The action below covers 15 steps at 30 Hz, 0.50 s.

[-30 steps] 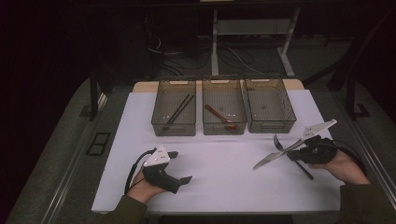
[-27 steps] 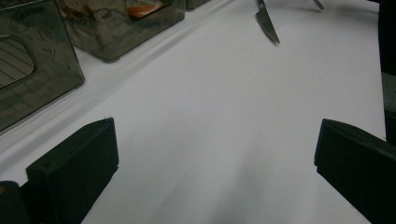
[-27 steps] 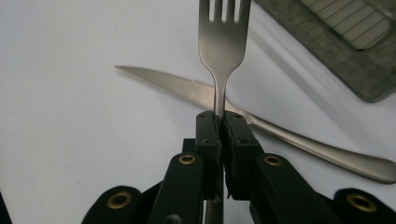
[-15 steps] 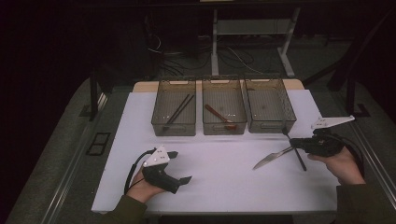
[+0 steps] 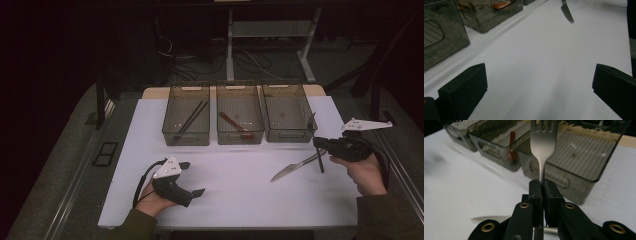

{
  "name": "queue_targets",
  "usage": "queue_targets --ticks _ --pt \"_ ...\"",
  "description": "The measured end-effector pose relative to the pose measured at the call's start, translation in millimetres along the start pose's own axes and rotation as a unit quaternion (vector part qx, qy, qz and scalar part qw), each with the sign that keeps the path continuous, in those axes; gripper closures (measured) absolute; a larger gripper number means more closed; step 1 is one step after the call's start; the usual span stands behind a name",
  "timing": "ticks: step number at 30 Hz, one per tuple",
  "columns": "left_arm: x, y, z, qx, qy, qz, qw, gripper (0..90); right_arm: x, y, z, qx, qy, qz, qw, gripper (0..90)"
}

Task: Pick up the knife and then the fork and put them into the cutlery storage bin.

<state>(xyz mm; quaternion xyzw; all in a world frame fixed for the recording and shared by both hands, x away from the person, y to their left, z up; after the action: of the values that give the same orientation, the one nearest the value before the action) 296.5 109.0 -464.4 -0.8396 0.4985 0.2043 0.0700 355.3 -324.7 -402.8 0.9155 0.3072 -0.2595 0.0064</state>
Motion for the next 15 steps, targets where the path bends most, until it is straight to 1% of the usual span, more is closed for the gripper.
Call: queue_targets --ticks 1,7,11,15 --pt "0.0 -0.1 0.1 0.001 0.000 0.000 1.0000 0.0 -0.2 1.5 -1.9 0.000 0.008 0.004 1.0000 85.4" --pt "-0.1 -0.1 0.3 0.000 -0.001 0.000 1.0000 0.0 0.9 7.3 -8.9 0.015 0.035 0.016 0.9991 85.4" --pt "0.4 0.0 0.0 0.000 0.000 -0.001 1.0000 0.0 3.0 10.1 -10.0 0.019 0.042 0.027 0.9986 85.3" --pt "0.0 0.1 0.4 0.000 -0.001 -0.001 1.0000 0.0 5.1 11.9 -13.4 0.014 0.046 0.034 0.9983 85.3"
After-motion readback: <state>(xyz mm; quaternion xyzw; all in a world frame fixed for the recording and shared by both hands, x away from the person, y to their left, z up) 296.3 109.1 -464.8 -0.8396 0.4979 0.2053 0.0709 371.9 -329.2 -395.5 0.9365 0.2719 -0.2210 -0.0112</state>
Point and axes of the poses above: each handheld gripper's, and its own axes: x roughly forward along the jaws, z roughly out of its underside, y roughly to its right, the point moved 6 cm from there along x, roughly forward along the jaws, and after that the axes turned 6 degrees about y, right-handed, at the moved point
